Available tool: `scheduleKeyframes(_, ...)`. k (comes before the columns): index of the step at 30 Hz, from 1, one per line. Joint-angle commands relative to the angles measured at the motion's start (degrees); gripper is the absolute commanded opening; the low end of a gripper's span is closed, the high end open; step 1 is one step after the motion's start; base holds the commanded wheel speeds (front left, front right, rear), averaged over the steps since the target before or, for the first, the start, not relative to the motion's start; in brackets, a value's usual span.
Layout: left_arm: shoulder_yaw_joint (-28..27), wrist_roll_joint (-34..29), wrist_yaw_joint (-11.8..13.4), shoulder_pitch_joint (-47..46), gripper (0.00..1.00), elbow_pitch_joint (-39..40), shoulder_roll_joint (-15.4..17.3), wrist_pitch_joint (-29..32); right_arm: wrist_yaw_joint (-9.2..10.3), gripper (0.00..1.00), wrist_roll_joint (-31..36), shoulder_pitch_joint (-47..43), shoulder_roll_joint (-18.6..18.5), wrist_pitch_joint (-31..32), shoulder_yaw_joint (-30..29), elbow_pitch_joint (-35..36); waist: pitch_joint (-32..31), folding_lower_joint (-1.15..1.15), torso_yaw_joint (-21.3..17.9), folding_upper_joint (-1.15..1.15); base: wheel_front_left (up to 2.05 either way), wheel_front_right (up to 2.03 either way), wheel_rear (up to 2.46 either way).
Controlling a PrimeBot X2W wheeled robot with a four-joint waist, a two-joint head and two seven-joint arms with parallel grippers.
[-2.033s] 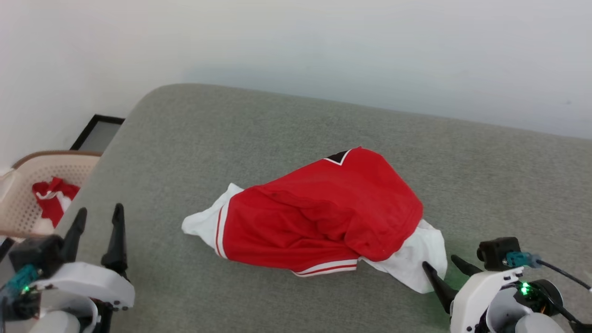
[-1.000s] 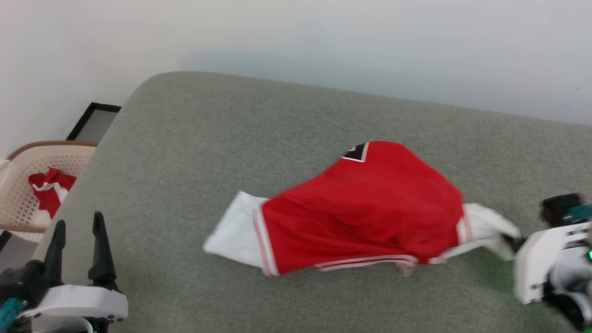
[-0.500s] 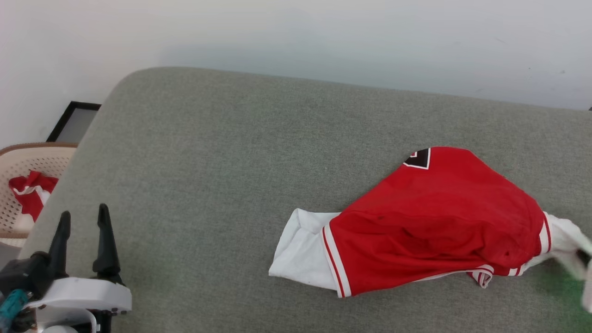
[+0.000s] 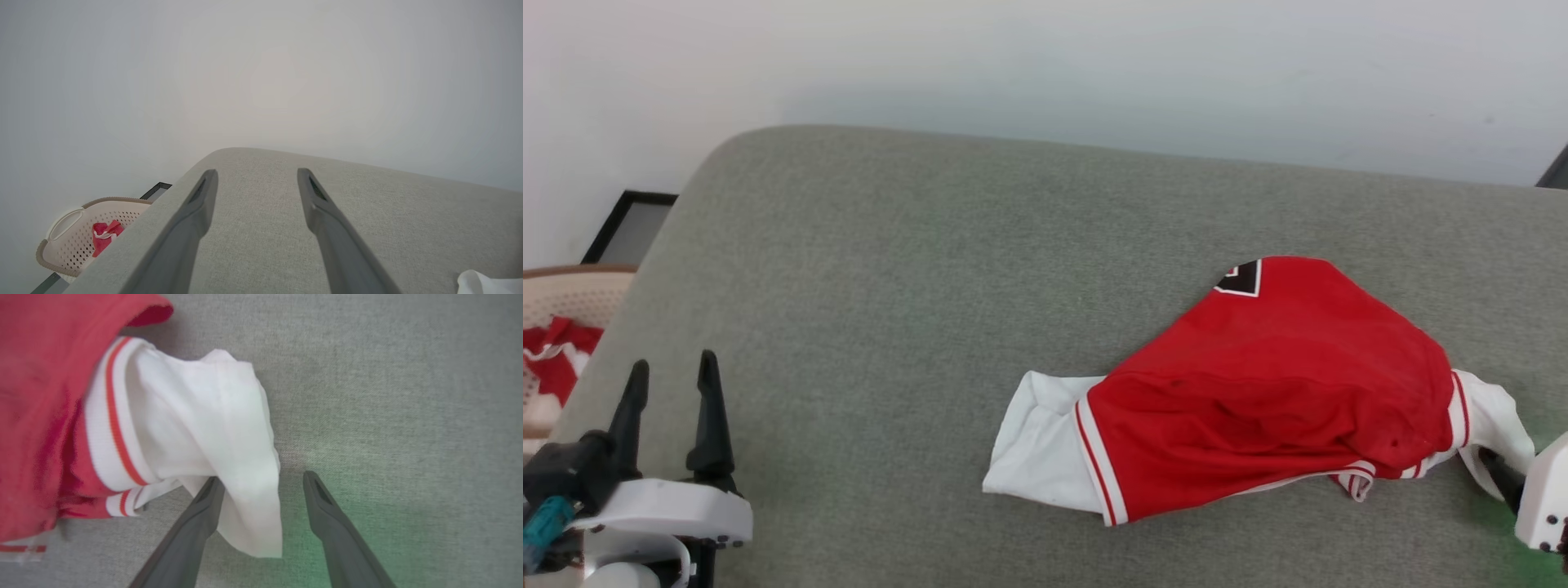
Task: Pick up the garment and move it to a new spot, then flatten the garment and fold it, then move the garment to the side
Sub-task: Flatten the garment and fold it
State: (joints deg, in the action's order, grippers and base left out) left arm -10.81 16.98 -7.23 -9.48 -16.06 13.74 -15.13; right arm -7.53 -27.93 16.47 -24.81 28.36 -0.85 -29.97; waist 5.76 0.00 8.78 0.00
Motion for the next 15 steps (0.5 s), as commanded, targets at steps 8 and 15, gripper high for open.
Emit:
scheduleKeyframes(8,4.09,2.29,-0.26,-0.86,1.00,-0.50,3.62,0.97,0.08,1.00,-0.12,-1.55,-0.63,-3.84,-0.72,5.27,-2.12,0.00,-3.00,0.00,0.00,0.00,0.00)
scheduleKeyframes(15,10.87,8.77,-0.23,-1.77,1.00,2.11,7.88,8.25,0.08,1.00,3.06,-4.91,4.30,-11.47,-5.15,11.68,-3.65,0.00,-6.16,0.00,0.00,0.00,0.00)
